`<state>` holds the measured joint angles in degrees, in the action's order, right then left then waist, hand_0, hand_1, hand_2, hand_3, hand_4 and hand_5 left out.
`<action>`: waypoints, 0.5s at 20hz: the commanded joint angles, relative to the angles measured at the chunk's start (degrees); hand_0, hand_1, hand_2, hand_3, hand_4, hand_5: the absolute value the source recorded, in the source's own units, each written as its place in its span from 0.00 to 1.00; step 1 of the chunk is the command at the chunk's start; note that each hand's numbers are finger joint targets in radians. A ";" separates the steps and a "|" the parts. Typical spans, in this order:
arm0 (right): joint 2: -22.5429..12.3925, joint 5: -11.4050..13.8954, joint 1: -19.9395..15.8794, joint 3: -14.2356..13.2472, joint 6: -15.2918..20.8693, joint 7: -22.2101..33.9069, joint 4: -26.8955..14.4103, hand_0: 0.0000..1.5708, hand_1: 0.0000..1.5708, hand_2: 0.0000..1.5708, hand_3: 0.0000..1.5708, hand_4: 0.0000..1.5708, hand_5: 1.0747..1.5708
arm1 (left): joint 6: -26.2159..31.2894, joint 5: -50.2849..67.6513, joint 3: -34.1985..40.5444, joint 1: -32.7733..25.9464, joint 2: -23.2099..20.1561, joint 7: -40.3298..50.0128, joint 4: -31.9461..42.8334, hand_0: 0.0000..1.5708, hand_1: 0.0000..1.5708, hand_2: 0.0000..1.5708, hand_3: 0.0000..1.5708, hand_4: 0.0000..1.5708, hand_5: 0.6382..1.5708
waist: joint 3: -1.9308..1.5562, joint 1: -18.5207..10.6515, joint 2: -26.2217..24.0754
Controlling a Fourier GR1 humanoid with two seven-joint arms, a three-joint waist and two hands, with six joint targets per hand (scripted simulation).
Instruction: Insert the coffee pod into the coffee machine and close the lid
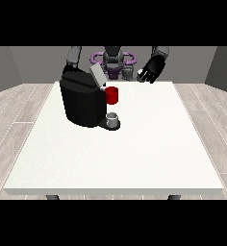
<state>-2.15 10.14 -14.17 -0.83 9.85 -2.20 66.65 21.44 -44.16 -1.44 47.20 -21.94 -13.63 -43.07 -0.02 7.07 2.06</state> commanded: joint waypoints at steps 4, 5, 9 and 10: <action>1.64 -0.19 0.31 0.77 0.63 -0.77 1.70 0.00 0.00 0.00 0.00 0.00 1.00 | 1.09 -0.30 0.89 4.63 2.84 4.98 -2.10 0.85 0.85 0.87 0.86 0.36 1.00 | 0.02 2.55 -0.79; -1.97 -1.00 -0.76 -0.21 -2.72 -1.22 2.76 0.00 0.00 0.00 0.00 0.00 1.00 | 1.22 0.69 3.01 6.77 2.29 7.05 -0.32 0.90 0.90 0.90 0.88 0.34 1.00 | 0.02 5.13 1.03; -0.23 -0.07 -3.72 -0.39 0.30 -0.85 2.14 0.00 0.00 0.00 0.00 0.00 1.00 | 3.71 3.25 6.22 13.19 3.16 11.58 0.01 0.78 0.78 0.81 0.82 0.32 1.00 | 0.00 5.30 3.26; -1.15 -1.23 -6.25 -0.94 -1.14 2.90 4.47 0.00 0.00 0.00 0.00 0.00 1.00 | 3.93 3.88 7.19 12.79 0.94 8.37 0.66 0.79 0.79 0.81 0.81 0.32 1.00 | 0.03 5.46 3.99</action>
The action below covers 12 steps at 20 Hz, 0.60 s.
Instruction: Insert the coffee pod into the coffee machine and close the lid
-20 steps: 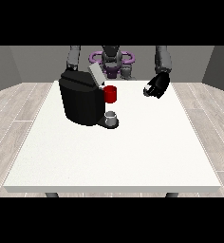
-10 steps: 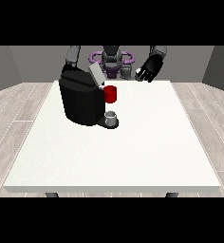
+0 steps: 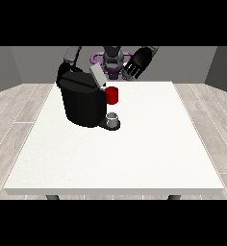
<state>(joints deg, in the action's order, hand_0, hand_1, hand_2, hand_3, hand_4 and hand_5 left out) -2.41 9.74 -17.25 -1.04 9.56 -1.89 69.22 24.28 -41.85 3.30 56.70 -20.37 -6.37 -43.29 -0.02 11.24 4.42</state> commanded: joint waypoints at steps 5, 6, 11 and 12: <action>-1.99 -1.99 -4.48 -3.24 -0.28 0.28 1.24 0.00 0.00 0.00 0.00 0.17 1.00 | 0.97 1.19 3.09 7.45 -1.90 2.04 0.60 0.77 0.77 0.81 0.80 0.30 1.00 | 0.01 2.26 5.41; 0.69 0.84 -3.98 -0.22 2.41 1.74 1.99 0.00 0.00 0.00 0.00 0.17 1.00 | 0.27 0.06 2.10 8.11 -0.82 3.49 0.83 0.75 0.75 0.80 0.81 0.31 1.00 | 0.01 2.72 4.44; -1.54 -0.34 -5.17 -0.50 -0.76 4.45 3.87 0.00 0.00 0.00 0.00 0.00 1.00 | 2.25 0.77 4.28 11.02 -4.14 3.98 3.44 0.78 0.78 0.82 0.79 0.30 1.00 | 0.02 4.88 5.78; -1.80 -0.86 -5.86 -2.30 0.16 0.37 1.46 0.00 0.00 0.00 0.00 0.00 1.00 | 0.45 0.78 4.09 11.96 -2.65 3.90 1.87 0.78 0.78 0.82 0.78 0.30 1.00 | 0.00 3.76 8.37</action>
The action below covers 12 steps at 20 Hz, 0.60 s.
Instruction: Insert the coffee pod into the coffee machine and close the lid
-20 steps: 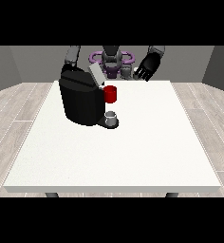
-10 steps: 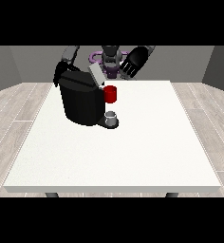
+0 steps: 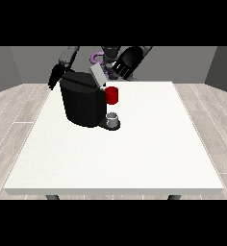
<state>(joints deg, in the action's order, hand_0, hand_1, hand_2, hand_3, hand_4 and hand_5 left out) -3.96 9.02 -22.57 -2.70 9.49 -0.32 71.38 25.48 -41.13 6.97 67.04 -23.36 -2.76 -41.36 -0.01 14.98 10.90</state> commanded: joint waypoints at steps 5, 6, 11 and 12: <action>-0.38 0.15 -4.96 -0.02 0.13 2.57 1.82 0.00 0.00 0.00 0.00 0.00 1.00 | -0.10 -0.63 1.32 5.42 -3.03 -0.19 2.61 0.78 0.78 0.82 0.79 0.31 1.00 | 0.00 2.68 5.66; -0.20 0.72 -1.97 0.29 0.49 -0.20 1.06 0.00 0.00 0.00 0.00 0.00 1.00 | 0.77 -1.07 -0.02 3.43 -2.36 -1.47 2.03 0.76 0.76 0.82 0.79 0.31 1.00 | -0.01 1.41 3.98; -0.02 0.74 -1.74 -0.44 1.27 -2.64 -0.67 0.00 0.00 0.00 0.00 0.14 1.00 | -1.62 -1.47 -0.58 2.86 0.85 -0.71 1.98 0.76 0.76 0.80 0.78 0.30 1.00 | -0.02 1.00 5.36; -2.30 -0.62 -3.50 -2.34 -0.24 0.65 -0.51 0.00 0.00 0.00 0.00 0.10 1.00 | 1.50 -0.92 -0.02 3.86 -1.86 -1.88 2.63 0.76 0.76 0.80 0.78 0.30 1.00 | -0.01 0.52 4.45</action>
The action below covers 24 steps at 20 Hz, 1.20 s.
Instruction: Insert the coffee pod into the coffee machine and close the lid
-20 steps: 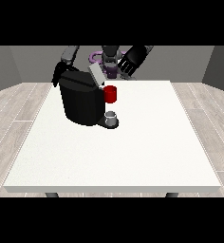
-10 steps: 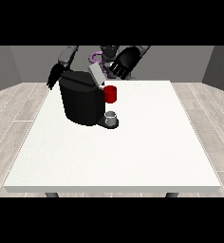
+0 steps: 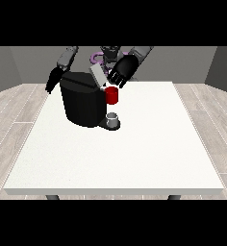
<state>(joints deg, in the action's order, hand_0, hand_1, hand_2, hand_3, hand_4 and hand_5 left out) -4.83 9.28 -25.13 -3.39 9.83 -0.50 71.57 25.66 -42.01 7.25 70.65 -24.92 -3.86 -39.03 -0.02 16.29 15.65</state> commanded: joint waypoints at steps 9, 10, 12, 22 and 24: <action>0.86 0.86 1.20 0.62 1.42 -1.30 1.03 0.00 0.00 0.00 0.00 0.00 1.00 | -1.28 -0.74 0.15 -0.88 -0.20 -2.12 2.35 0.76 0.76 0.79 0.76 0.28 1.00 | 0.01 0.74 1.08; 1.07 -0.30 -1.57 -0.13 0.81 -0.69 -0.50 0.00 0.00 0.00 0.00 0.00 1.00 | -1.43 -0.80 0.19 2.44 0.80 0.03 1.84 0.76 0.76 0.79 0.76 0.27 1.00 | -0.01 1.01 2.63; -0.60 -1.14 -0.05 -1.10 -0.66 -0.22 -0.33 0.00 0.00 0.00 0.00 0.00 1.00 | 0.41 -0.88 -0.51 0.18 0.32 -1.57 2.05 0.74 0.74 0.79 0.76 0.27 1.00 | 0.00 -0.12 -0.24; -1.63 -0.49 -2.41 -1.63 -0.22 -0.63 -1.19 0.00 0.00 0.00 0.00 0.00 1.00 | -2.79 -1.13 0.53 2.78 1.09 -0.71 2.14 0.77 0.77 0.79 0.76 0.22 1.00 | 0.00 0.32 1.63; -0.15 -0.72 -1.13 -0.17 -0.46 2.25 1.42 0.00 0.00 0.00 0.00 0.00 1.00 | -4.19 -1.64 1.07 1.96 -1.67 -3.62 3.04 0.76 0.76 0.78 0.74 0.23 1.00 | 0.02 2.33 2.19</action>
<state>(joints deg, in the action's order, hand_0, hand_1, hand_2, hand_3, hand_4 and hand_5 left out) -5.01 9.14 -26.61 -3.81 10.15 -0.43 71.64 23.30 -43.33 7.90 73.23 -25.48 -5.54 -36.41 0.01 17.59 17.66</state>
